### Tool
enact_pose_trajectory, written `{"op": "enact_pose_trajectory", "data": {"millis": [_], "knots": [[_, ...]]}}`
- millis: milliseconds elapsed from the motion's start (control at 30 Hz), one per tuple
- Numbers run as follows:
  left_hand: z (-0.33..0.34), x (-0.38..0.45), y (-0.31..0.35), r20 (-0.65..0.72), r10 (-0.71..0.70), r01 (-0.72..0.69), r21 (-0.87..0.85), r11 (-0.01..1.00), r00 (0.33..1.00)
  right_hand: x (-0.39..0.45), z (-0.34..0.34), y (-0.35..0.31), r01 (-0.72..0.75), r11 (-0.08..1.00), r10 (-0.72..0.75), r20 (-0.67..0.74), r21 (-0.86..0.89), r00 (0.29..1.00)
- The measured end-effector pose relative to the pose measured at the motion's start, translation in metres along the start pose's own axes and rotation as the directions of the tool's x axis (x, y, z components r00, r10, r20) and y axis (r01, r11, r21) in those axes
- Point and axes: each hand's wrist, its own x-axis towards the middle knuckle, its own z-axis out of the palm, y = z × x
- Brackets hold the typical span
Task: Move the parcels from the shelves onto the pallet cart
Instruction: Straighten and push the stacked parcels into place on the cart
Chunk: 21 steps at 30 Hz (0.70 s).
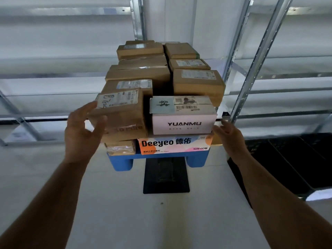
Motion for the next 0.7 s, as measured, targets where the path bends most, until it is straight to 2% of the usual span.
{"op": "enact_pose_trajectory", "data": {"millis": [67, 133, 200, 300, 400, 500, 700], "knots": [[-0.005, -0.016, -0.018, -0.042, -0.044, 0.045, 0.015, 0.999, 0.998, -0.003, 0.007, 0.008, 0.008, 1.0, -0.008, 0.027, 0.002, 1.0], [-0.007, -0.033, -0.036, -0.024, -0.063, 0.064, 0.07, 0.996, 0.998, -0.005, 0.012, 0.013, 0.004, 1.0, -0.004, 0.029, 0.028, 1.0], [-0.001, -0.04, -0.048, 0.002, -0.157, 0.157, 0.073, 0.985, 0.988, -0.006, 0.016, 0.014, -0.002, 0.999, 0.0, 0.036, 0.044, 0.999], [0.013, -0.054, -0.061, 0.081, -0.361, 0.357, 0.054, 0.932, 0.929, -0.006, 0.021, 0.017, 0.027, 0.999, -0.03, 0.093, 0.03, 0.995], [0.029, -0.057, -0.075, 0.189, -0.489, 0.478, 0.102, 0.872, 0.851, 0.0, 0.027, 0.027, 0.024, 0.999, -0.028, 0.133, 0.027, 0.991], [0.043, -0.057, -0.086, 0.322, -0.524, 0.5, 0.162, 0.851, 0.788, 0.002, 0.032, 0.036, -0.005, 1.0, 0.005, 0.146, -0.002, 0.989], [0.058, -0.042, -0.102, 0.521, -0.486, 0.475, 0.167, 0.864, 0.702, 0.007, 0.044, 0.046, -0.074, 0.994, 0.082, 0.091, -0.084, 0.992]]}}
